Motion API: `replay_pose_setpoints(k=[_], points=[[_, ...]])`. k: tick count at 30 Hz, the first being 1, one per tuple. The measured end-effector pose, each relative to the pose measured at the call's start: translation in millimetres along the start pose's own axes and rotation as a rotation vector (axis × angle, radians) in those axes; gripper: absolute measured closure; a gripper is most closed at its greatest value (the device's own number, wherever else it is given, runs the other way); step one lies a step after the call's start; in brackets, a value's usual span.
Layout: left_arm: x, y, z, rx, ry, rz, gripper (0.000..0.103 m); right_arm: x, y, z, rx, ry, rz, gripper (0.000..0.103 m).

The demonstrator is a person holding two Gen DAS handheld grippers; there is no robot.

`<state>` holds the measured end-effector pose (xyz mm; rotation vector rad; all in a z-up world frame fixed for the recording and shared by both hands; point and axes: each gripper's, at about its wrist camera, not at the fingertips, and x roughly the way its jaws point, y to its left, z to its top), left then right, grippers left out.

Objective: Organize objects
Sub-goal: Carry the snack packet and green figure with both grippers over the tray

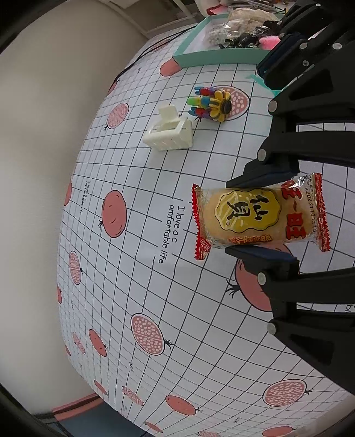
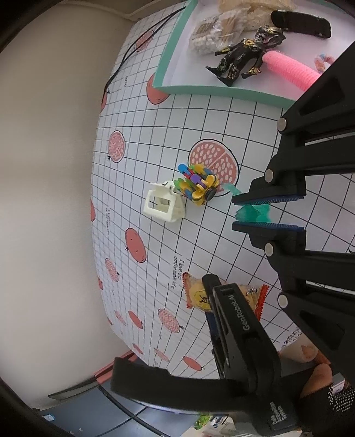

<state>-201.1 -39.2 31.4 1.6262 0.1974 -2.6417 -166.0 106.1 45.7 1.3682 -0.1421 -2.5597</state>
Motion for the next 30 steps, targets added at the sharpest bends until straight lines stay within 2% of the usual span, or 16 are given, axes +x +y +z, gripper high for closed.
replay_pose_setpoints(k=[8,14,18,21,27,30], points=[[-9.1,-4.3,-1.1,-0.012,-0.016,0.001,0.062,-11.1,-4.6,2.8,0.009,-0.024,0.016,0.091],[-25.2,-15.3,0.7,-0.018,-0.069,-0.024,0.062,-40.4,-34.5,12.3,0.088,-0.111,0.019,0.091],[-43.1,-26.9,6.8,-0.017,-0.131,-0.085,0.062,-66.3,-61.5,16.9,0.146,-0.187,0.007,0.091],[-55.9,-42.7,7.8,0.004,-0.179,-0.119,0.062,-86.0,-85.1,17.5,0.193,-0.242,-0.039,0.091],[-73.8,-86.6,4.4,0.089,-0.238,-0.191,0.062,-111.9,-131.7,11.4,0.304,-0.298,-0.074,0.091],[-77.1,-106.8,0.1,0.132,-0.243,-0.222,0.062,-117.5,-151.0,6.2,0.342,-0.305,-0.092,0.091]])
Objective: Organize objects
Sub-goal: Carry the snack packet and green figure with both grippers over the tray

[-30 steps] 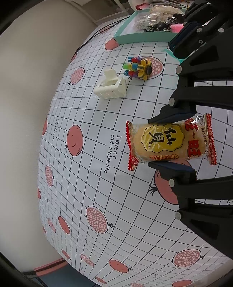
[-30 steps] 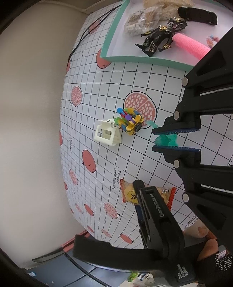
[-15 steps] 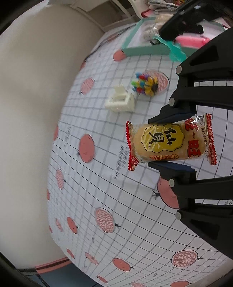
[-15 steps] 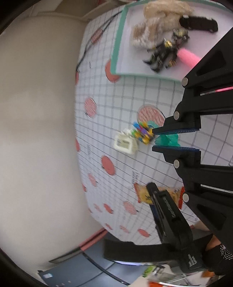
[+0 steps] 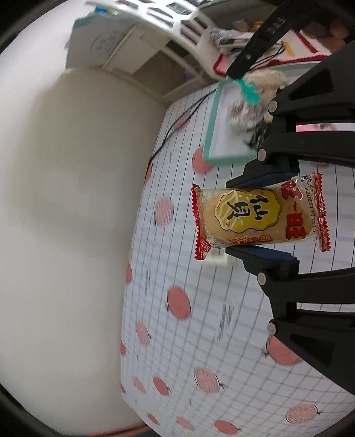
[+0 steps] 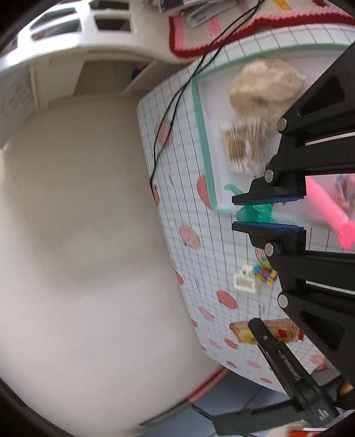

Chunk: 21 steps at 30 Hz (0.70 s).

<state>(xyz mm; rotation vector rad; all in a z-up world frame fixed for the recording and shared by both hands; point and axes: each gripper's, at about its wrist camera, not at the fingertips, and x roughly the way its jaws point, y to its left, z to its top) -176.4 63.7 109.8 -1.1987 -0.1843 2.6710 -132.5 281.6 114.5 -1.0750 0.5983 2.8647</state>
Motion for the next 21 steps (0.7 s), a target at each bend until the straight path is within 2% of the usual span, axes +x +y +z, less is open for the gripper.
replay_pose_setpoints(k=[5,9,21], points=[[5.5,-26.2,-3.0,0.049,0.004,-0.032,0.062,-0.5,-33.0,2.1,0.048,0.003,-0.052,0.091],[15.3,-40.1,-3.3,0.104,0.002,-0.022,0.062,0.9,-53.7,-2.6,0.063,0.007,-0.1,0.091],[42.9,-68.2,-0.4,0.156,0.023,-0.053,0.062,12.6,-97.9,-7.3,0.107,0.019,-0.184,0.091]])
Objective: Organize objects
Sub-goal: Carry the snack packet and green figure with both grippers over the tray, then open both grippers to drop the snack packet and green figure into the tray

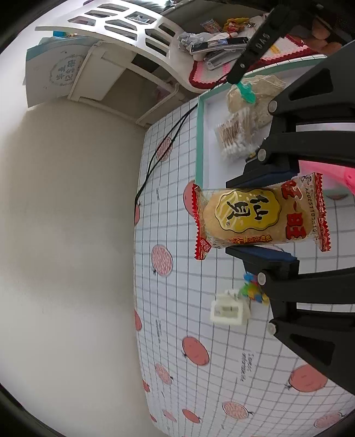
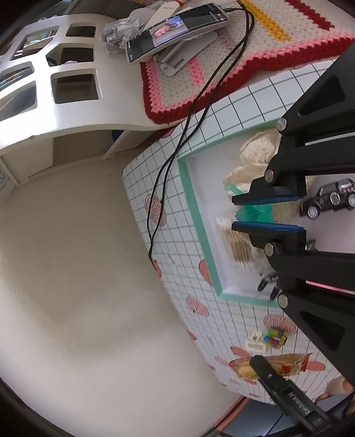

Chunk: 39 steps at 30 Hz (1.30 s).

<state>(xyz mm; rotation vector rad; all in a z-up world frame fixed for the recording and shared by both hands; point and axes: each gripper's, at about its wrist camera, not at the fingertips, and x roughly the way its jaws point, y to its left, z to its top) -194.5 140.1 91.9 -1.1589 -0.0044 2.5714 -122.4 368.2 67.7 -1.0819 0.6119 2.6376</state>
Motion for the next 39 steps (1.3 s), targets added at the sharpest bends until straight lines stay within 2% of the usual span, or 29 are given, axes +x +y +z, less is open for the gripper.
replay_pose_setpoints(k=[11,23,28,33,39], points=[[31.0,-31.1,12.1,0.031,0.013,-0.06,0.062,17.1,-11.6,0.4,0.002,0.023,-0.026,0.091],[69.1,-43.2,14.5,0.015,0.071,-0.059,0.062,22.9,-10.2,0.1,-0.021,0.029,-0.027,0.091],[82.3,-42.2,13.5,0.011,0.121,-0.059,0.062,23.5,-9.7,-0.2,-0.024,0.029,-0.025,0.091],[84.7,-44.5,13.8,0.01,0.143,-0.07,0.062,23.6,-4.7,-0.7,-0.037,0.031,-0.029,0.09],[87.0,-46.6,12.6,-0.006,0.175,-0.084,0.054,26.1,-4.1,-2.0,-0.033,0.047,-0.034,0.088]])
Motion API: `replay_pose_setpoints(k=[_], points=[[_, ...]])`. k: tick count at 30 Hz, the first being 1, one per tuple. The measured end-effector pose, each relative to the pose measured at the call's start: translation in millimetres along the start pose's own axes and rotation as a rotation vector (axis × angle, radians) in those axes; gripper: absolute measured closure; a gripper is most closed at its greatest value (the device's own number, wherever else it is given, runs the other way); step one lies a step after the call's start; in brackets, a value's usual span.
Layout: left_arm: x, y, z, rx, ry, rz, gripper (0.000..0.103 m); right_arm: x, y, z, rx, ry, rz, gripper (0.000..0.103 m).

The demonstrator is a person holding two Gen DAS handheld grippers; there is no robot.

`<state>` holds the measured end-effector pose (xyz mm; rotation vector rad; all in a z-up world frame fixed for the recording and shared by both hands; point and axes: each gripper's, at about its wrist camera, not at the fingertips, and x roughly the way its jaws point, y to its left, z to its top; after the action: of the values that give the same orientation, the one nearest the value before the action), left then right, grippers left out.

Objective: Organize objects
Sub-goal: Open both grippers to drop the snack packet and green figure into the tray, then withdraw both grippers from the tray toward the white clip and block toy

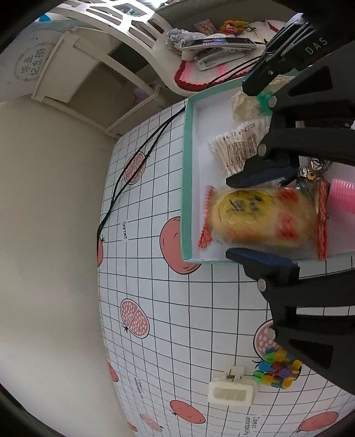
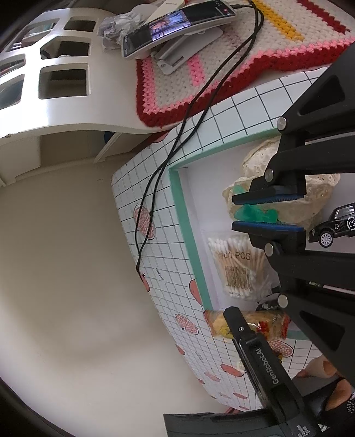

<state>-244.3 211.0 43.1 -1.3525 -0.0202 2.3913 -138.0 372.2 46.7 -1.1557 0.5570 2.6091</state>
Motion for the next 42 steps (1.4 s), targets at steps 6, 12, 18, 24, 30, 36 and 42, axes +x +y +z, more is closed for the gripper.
replay_pose_setpoints(k=[6,12,18,24,30,36,42], points=[[-3.3,3.0,-1.2,-0.021,0.002,-0.004,0.052,-0.4,1.4,-0.6,-0.013,0.002,-0.007,0.088],[-13.0,8.1,-6.5,-0.038,-0.003,-0.007,0.05,-1.7,6.1,-2.2,-0.017,-0.003,-0.012,0.087],[-21.7,17.1,-14.5,-0.067,0.008,-0.013,0.041,-6.3,11.6,-4.7,-0.01,-0.007,-0.001,0.077],[-36.8,24.5,-17.2,-0.096,0.001,-0.018,0.036,-13.7,20.3,-8.4,-0.04,-0.019,-0.003,0.065],[-49.2,31.5,-24.3,-0.1,0.002,0.009,0.031,-20.9,26.5,-11.5,-0.05,-0.027,0.002,0.055],[-60.2,35.5,-33.0,-0.105,0.004,0.025,0.021,-25.4,28.2,-15.6,-0.046,-0.023,-0.004,0.049],[-74.8,44.5,-41.8,-0.126,-0.018,0.041,0.015,-29.0,30.8,-19.9,-0.06,-0.023,-0.011,0.038]])
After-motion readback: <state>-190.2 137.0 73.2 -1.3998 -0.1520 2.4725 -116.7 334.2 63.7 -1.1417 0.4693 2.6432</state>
